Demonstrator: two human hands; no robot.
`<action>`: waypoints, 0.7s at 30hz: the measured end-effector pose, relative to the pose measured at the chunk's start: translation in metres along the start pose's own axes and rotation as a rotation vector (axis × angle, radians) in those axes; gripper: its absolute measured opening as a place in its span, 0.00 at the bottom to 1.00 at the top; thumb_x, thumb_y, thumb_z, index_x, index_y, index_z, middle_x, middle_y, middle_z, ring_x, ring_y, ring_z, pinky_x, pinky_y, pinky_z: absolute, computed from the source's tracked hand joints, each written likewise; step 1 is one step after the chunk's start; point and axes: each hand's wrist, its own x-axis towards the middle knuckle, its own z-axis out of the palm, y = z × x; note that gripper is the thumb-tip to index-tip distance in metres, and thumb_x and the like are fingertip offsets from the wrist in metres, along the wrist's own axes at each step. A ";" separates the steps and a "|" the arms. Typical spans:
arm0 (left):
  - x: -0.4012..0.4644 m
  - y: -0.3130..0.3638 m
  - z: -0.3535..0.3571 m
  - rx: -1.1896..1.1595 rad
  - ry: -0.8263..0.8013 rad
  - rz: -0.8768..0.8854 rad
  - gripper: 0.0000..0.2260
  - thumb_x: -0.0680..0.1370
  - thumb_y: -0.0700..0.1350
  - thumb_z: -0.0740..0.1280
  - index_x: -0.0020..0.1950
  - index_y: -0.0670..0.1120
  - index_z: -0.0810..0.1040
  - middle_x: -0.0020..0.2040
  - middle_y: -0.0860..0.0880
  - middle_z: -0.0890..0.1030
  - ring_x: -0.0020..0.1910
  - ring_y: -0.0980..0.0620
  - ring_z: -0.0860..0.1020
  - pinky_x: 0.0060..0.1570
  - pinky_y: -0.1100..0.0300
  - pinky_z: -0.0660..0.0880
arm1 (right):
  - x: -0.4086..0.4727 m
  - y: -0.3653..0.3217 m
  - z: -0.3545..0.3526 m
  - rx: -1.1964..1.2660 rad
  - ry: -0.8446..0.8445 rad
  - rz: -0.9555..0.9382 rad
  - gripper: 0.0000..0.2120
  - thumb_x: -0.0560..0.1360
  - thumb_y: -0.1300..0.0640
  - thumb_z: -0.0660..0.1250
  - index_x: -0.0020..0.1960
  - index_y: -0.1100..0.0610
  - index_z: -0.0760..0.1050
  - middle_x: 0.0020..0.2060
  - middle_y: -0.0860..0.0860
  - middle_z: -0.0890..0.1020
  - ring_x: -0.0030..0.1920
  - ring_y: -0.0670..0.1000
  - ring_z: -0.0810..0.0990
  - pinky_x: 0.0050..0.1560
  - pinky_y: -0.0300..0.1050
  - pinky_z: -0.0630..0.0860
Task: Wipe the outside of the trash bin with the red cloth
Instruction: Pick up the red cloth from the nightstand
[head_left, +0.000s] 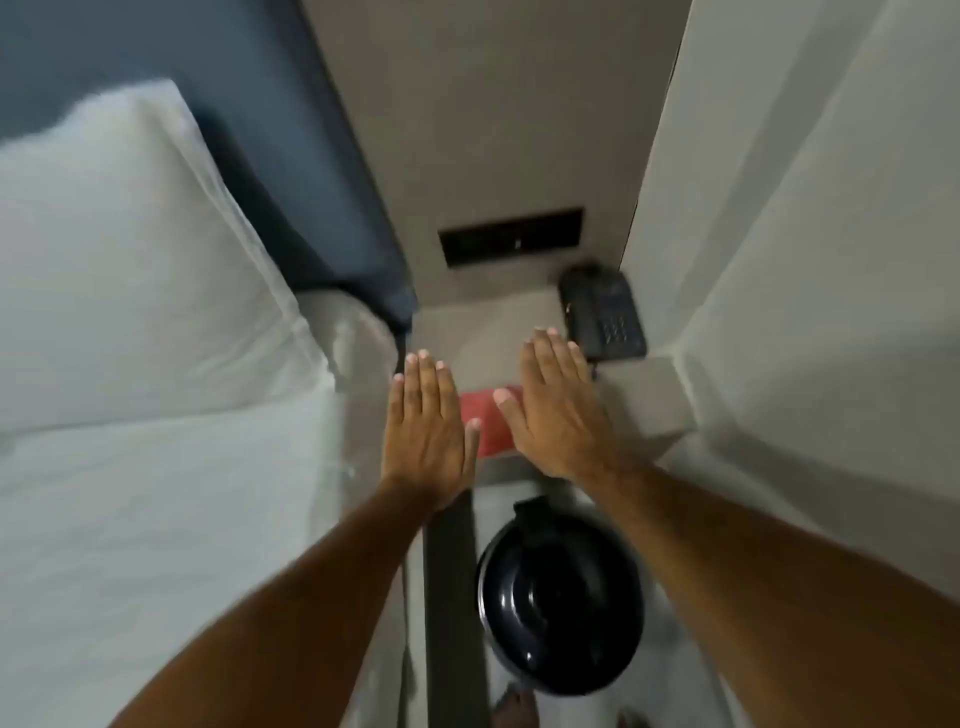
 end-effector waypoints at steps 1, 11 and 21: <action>-0.008 -0.004 0.040 0.001 -0.076 -0.005 0.34 0.80 0.57 0.46 0.77 0.32 0.51 0.77 0.30 0.52 0.77 0.34 0.49 0.75 0.41 0.48 | -0.008 0.008 0.042 0.006 -0.072 0.029 0.37 0.81 0.40 0.50 0.78 0.67 0.55 0.78 0.66 0.59 0.79 0.63 0.56 0.79 0.58 0.49; 0.000 -0.052 0.231 0.002 -0.222 0.115 0.33 0.81 0.56 0.45 0.77 0.33 0.50 0.78 0.31 0.52 0.78 0.36 0.49 0.75 0.41 0.49 | 0.001 0.053 0.243 0.139 -0.172 0.239 0.26 0.80 0.48 0.61 0.69 0.67 0.67 0.63 0.64 0.76 0.63 0.64 0.75 0.65 0.60 0.71; 0.016 -0.071 0.262 -0.147 -0.463 0.159 0.39 0.79 0.62 0.57 0.79 0.40 0.46 0.80 0.37 0.51 0.78 0.39 0.50 0.74 0.45 0.48 | 0.066 0.030 0.265 0.752 -0.129 0.836 0.09 0.73 0.61 0.68 0.53 0.58 0.77 0.43 0.50 0.82 0.43 0.50 0.82 0.42 0.40 0.80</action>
